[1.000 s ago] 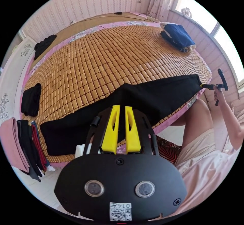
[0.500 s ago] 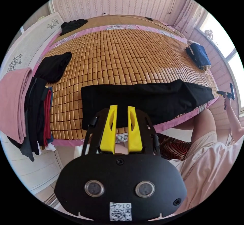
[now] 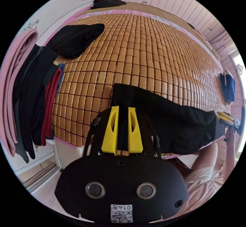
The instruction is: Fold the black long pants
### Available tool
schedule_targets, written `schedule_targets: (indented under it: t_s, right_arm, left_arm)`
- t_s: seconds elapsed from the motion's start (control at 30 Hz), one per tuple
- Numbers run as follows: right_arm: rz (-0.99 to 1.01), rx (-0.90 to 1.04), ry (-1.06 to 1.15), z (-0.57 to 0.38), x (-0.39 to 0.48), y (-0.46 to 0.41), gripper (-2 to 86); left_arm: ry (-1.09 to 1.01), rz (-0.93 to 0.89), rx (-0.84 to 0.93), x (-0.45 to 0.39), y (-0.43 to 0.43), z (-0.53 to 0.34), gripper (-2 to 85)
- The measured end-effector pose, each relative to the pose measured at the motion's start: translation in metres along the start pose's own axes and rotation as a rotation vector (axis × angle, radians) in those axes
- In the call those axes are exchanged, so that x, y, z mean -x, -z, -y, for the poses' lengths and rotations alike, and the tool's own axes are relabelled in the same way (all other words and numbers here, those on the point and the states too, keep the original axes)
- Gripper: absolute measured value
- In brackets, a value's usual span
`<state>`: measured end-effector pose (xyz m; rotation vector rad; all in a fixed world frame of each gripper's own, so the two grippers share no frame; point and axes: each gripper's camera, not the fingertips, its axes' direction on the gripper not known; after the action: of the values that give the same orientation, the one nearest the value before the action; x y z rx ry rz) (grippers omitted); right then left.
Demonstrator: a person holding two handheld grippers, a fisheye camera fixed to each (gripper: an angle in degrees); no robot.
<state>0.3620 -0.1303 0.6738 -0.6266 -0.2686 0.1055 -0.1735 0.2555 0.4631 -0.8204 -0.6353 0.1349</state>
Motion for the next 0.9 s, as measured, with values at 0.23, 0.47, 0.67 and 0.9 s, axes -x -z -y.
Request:
schedule_targets:
  t_s: [0.23,0.47,0.67,0.9]
  right_arm:
    - [-0.027,0.06,-0.02,0.014,0.022,-0.008,10.5]
    - [-0.055,-0.004,0.046,-0.02,0.066,0.007,9.2]
    - [-0.071,0.018,0.27,-0.018,0.129,-0.01,8.7]
    - [-0.166,0.096,0.296,0.003,0.16,-0.036,1.4]
  left_arm:
    - [0.015,-0.034,-0.147,0.015,0.043,-0.022,1.1]
    - [0.041,0.04,-0.084,0.009,0.021,-0.02,5.0]
    - [-0.406,-0.055,-0.158,-0.101,0.057,-0.061,5.4]
    - [-0.81,-0.006,-0.006,-0.249,0.001,-0.104,6.3]
